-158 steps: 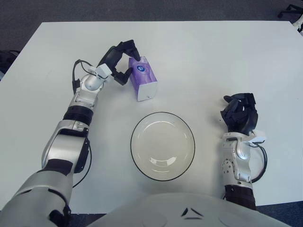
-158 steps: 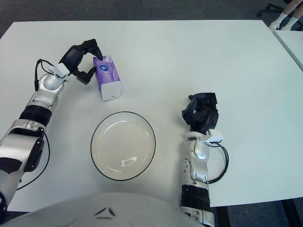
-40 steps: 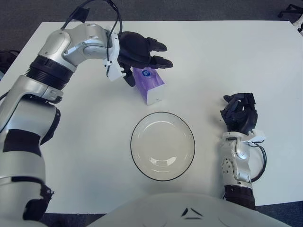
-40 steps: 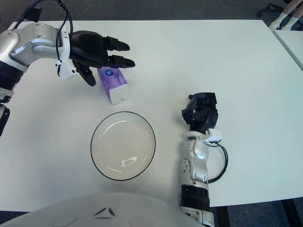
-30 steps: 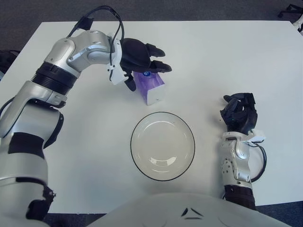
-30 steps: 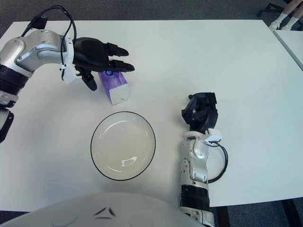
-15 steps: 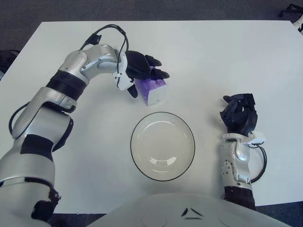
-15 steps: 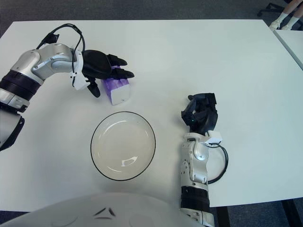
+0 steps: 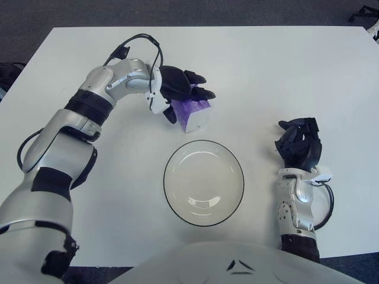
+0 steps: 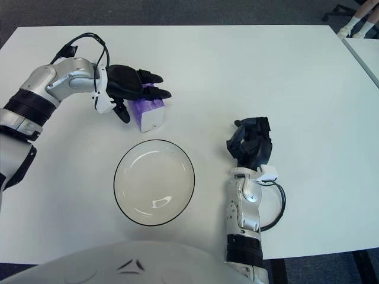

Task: Put the tissue paper into the plate.

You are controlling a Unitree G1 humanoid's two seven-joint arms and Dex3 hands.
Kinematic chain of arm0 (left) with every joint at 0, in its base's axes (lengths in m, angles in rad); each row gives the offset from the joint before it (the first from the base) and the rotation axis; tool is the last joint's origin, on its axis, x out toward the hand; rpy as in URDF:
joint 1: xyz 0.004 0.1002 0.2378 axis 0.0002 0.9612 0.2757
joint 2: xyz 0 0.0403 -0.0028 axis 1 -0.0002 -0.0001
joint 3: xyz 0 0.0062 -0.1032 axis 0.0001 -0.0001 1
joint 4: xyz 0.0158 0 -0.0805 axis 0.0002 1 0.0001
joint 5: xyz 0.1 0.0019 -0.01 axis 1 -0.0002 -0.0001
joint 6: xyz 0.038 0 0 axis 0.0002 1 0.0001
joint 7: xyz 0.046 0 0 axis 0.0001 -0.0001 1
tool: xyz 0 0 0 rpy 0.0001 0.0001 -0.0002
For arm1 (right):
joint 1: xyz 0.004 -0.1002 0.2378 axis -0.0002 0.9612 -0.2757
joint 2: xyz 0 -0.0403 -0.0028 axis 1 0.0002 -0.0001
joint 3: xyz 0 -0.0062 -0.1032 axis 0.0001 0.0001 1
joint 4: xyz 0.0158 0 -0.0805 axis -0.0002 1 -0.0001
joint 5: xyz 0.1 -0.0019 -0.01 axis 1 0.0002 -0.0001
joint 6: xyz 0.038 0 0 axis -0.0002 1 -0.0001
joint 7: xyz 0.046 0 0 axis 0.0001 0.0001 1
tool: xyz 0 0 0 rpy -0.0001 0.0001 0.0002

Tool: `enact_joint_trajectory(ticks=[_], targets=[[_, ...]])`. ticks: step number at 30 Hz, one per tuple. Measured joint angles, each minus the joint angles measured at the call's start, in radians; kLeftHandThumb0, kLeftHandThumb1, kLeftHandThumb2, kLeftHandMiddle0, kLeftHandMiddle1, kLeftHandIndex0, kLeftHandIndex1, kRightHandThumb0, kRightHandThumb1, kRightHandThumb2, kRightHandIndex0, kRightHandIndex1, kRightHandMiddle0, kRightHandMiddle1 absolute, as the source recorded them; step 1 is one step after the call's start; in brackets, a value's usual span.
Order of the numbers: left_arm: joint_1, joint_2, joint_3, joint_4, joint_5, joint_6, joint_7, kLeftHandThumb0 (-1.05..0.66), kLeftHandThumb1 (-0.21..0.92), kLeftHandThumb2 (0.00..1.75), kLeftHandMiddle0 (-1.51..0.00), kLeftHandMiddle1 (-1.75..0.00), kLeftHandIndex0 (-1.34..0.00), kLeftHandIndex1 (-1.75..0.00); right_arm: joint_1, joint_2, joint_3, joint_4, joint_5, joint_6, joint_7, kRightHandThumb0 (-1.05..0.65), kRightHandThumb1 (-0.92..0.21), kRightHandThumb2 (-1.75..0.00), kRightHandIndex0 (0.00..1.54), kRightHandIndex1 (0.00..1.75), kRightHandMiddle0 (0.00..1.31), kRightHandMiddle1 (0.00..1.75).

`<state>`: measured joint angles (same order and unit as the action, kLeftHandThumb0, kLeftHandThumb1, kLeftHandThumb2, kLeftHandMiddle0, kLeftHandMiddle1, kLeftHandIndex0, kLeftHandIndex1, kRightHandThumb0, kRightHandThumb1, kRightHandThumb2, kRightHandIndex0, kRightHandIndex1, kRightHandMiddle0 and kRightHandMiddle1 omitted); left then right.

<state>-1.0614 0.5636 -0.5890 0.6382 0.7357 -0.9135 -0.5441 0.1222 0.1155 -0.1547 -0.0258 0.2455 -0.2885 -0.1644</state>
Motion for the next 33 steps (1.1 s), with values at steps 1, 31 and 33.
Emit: enact_joint_trajectory(ticks=[1,31,33], targets=[[0.0,-0.009,-0.003,0.011,0.008,0.004,0.017,-1.05,0.92,0.37,0.0,0.0,0.0,0.0,0.001,0.0,-0.001,0.0,0.0,0.0,-0.001,-0.41,-0.53,-1.05,0.67,1.61,0.44,1.75],[-0.089,-0.152,-0.255,0.317,0.33,0.076,0.718,0.0,0.19,1.37,-0.57,-1.59,-0.2,-1.67,0.016,-0.001,-0.004,-0.011,0.0,0.01,-0.006,-0.41,-0.56,-1.02,0.66,1.6,0.42,1.75],[-0.09,-0.153,-0.279,0.328,0.353,0.094,0.788,0.0,0.14,1.45,-0.7,-1.6,-0.37,-1.7,0.017,-0.002,-0.004,-0.011,0.0,0.011,-0.006,-0.41,-0.57,-1.01,0.66,1.6,0.42,1.75]])
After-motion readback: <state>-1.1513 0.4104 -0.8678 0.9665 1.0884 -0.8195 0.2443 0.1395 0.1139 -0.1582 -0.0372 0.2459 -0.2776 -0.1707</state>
